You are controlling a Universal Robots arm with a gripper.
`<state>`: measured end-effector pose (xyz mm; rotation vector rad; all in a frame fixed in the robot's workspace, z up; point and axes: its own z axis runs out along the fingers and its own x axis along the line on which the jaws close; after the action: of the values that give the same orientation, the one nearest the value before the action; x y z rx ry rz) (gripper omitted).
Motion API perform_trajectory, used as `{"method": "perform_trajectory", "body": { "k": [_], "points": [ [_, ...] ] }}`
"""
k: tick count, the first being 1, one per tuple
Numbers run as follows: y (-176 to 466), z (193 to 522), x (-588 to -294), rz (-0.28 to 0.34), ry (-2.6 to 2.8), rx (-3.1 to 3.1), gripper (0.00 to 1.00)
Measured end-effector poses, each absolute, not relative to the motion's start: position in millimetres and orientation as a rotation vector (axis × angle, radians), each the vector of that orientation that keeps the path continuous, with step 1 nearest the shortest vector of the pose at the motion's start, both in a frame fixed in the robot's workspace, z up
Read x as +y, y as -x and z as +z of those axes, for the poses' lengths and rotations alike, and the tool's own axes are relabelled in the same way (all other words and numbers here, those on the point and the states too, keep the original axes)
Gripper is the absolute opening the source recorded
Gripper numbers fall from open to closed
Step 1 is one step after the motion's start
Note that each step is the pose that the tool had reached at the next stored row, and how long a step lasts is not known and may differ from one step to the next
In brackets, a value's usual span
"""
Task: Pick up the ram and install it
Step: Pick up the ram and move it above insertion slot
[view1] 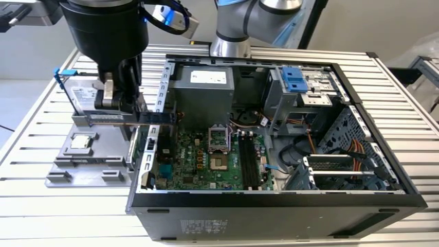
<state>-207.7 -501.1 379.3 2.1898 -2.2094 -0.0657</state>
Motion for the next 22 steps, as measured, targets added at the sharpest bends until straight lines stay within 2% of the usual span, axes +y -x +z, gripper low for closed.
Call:
{"method": "perform_trajectory", "body": {
  "k": [22],
  "points": [
    [194.9,379.3,-501.1,-0.066,-2.19,-2.209,0.0]
  ]
}}
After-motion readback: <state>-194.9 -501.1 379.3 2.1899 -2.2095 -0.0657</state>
